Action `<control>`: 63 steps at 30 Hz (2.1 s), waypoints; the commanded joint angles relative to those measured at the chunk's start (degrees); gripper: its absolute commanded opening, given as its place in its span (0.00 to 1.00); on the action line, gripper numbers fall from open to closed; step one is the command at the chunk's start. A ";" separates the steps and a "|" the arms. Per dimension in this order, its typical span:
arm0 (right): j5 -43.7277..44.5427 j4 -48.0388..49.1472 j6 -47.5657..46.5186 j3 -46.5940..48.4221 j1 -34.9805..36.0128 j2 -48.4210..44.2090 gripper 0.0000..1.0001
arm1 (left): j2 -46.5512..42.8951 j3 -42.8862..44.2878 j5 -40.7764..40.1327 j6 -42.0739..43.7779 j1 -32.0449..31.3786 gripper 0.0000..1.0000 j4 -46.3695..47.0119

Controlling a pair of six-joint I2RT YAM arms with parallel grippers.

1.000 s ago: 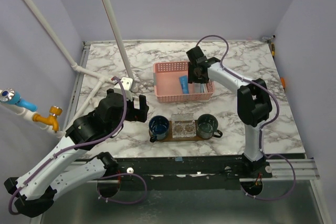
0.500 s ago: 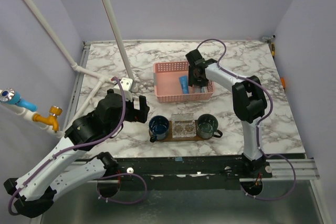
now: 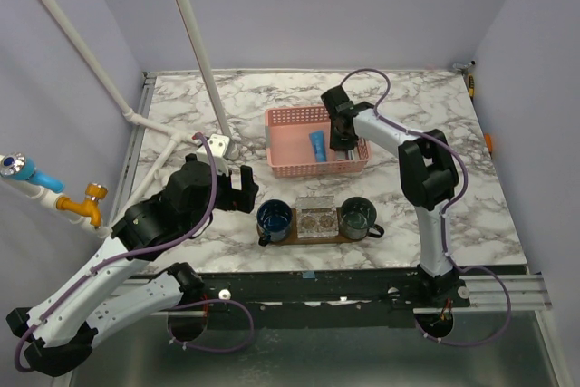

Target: Prepare toiletry sets of a toothbrush and toothpaste on the tray

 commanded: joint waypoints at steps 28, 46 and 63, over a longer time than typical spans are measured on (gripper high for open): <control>-8.70 13.31 -3.61 -10.27 0.75 -29.11 0.25 | 1.01 -0.45 4.87 -0.21 1.63 0.99 3.08; -22.12 31.48 -2.65 -40.26 7.93 -62.42 0.26 | 2.88 7.62 21.57 -10.51 1.63 0.99 4.70; -17.06 33.33 -11.11 -44.28 26.38 -69.18 0.27 | 14.64 21.59 28.23 -15.15 1.90 0.99 -0.89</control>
